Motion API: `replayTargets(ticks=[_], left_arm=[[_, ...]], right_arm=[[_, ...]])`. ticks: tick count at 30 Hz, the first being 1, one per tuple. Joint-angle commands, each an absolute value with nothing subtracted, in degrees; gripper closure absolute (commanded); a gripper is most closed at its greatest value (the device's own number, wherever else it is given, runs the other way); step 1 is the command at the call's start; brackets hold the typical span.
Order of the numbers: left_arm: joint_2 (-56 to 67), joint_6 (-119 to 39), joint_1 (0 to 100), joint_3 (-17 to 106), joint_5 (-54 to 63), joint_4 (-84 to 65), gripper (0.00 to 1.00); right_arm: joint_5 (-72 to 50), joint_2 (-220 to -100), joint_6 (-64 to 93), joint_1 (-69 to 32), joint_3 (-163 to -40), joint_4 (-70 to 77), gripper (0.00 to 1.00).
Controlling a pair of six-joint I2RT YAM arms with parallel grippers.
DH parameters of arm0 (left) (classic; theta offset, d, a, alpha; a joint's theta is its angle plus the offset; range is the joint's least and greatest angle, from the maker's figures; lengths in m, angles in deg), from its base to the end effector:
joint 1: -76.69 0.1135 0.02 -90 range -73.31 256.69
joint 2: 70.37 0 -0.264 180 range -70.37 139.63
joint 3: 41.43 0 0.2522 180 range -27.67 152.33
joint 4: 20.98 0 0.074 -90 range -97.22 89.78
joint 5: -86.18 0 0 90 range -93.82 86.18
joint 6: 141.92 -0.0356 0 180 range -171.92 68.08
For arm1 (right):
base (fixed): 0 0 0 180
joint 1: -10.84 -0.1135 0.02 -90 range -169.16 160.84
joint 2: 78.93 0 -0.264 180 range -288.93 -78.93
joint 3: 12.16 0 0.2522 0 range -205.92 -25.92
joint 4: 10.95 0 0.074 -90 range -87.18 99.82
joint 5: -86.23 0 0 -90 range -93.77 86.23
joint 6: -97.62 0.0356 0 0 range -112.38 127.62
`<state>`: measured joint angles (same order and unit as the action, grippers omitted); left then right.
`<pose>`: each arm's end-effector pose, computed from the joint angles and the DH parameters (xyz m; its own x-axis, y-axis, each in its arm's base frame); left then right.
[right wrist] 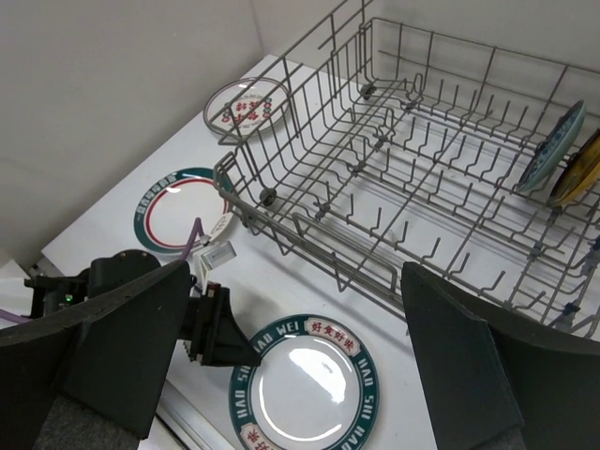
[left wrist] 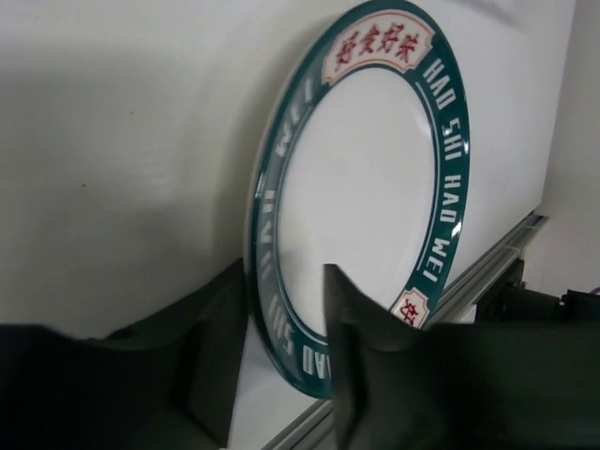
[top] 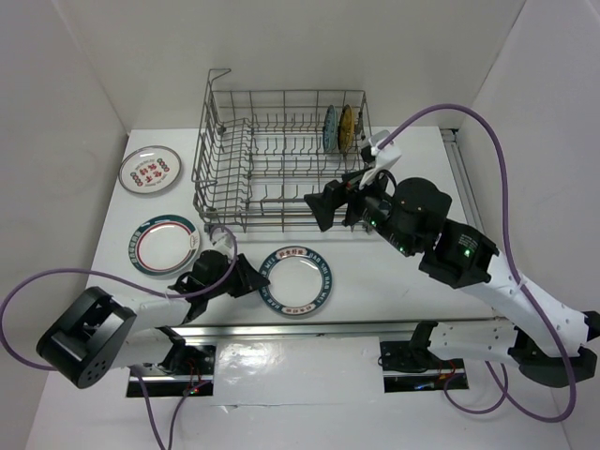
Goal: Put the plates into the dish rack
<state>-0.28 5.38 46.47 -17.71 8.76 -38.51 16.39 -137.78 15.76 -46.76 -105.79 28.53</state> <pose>0.1684 -0.1070 0.1267 -0.7773 -0.4977 -0.3848 0.0037 0.6080 -0.7939 0.1163 0.1603 0.4745 -0.1296 0.0438 -0.9906 -0.5962 0.7948 0.1132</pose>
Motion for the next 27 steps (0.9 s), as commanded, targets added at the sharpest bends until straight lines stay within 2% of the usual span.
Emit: replayTargets(ticks=[1, 2, 3, 7, 12, 17, 20, 23, 26, 27], left_arm=[[0.2, 4.9, 46.2, -18.5, 5.9, -39.0, 0.56], [1.0, 4.9, 46.2, -18.5, 5.9, -39.0, 0.62], [1.5, 4.9, 46.2, -18.5, 5.9, -39.0, 0.77], [4.7, 4.9, 46.2, -18.5, 5.9, -39.7, 1.0], [6.0, 4.9, 45.7, -18.0, 7.5, -42.6, 1.0], [-3.2, 3.0, 44.4, -16.4, 4.5, -34.2, 1.0], [-10.8, 0.8, 44.4, -14.2, 2.8, -26.5, 1.0], [-17.5, -1.5, 44.4, -11.4, 1.4, -21.2, 1.0], [-23.3, -3.4, 43.9, -7.8, 1.4, -15.1, 1.0], [-24.6, -3.4, 43.9, -6.7, 1.4, -13.6, 1.0]], right_arm=[[15.6, -136.0, 16.9, -47.3, -105.1, 25.3, 0.0], [15.6, -135.5, 16.9, -47.3, -104.5, 24.6, 0.0], [15.6, -135.4, 16.9, -47.3, -104.5, 24.6, 0.0], [16.2, -135.4, 16.9, -47.3, -103.4, 24.6, 0.0], [12.7, -137.6, 16.3, -45.2, -100.2, 21.9, 0.0], [13.1, -145.2, 16.3, -40.9, -98.4, 19.8, 0.0], [3.4, -145.8, 16.9, -31.5, -96.4, 13.7, 0.0], [-0.9, -147.4, 18.0, -23.5, -97.5, 10.4, 0.0], [-12.9, -150.5, 19.3, -14.8, -98.5, 8.6, 0.0], [-20.5, -151.0, 19.8, -10.3, -98.5, 7.5, 0.0]])
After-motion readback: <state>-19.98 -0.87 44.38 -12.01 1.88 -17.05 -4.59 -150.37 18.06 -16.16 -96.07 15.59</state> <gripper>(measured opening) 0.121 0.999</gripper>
